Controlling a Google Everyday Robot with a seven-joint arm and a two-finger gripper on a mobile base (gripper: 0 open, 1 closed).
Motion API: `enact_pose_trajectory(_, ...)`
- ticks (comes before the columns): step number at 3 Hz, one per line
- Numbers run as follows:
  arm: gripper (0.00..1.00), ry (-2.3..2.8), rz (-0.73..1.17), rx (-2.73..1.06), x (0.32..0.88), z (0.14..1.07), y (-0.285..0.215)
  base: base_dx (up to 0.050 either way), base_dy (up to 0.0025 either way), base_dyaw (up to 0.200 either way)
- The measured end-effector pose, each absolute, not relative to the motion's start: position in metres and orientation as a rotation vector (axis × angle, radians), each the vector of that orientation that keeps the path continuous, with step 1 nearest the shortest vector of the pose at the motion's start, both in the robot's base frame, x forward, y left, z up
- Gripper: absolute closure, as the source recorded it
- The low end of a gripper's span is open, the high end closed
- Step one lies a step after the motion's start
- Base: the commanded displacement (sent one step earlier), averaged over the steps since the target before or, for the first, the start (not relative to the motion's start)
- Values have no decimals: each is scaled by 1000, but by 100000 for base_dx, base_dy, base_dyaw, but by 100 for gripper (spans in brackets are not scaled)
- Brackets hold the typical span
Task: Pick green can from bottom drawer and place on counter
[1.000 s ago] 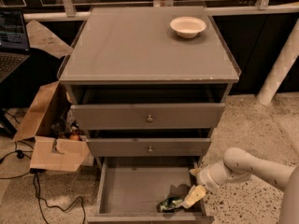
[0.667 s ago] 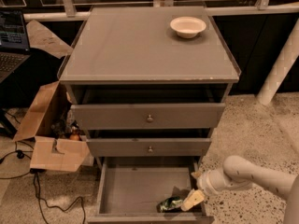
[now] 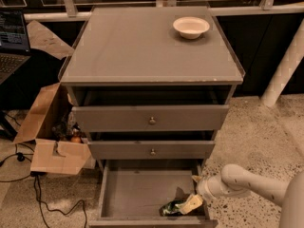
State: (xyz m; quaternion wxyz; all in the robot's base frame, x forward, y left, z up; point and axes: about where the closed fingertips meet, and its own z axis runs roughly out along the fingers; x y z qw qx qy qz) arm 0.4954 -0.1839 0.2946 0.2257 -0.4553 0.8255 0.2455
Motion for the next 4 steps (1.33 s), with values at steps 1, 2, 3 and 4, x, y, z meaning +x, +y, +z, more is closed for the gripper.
enact_pose_trajectory(1,0,2262,651,-1306,538,273,-173,0,0,0)
enact_pose_trajectory(2,0,2265,648,-1310,535,271,-170,0,0,0)
enact_pose_trajectory(3,0,2266,601,-1286,534,256,-172,0,0,0)
enact_pose_trajectory(4,0,2244,539,-1314,544,242,-176,0,0,0)
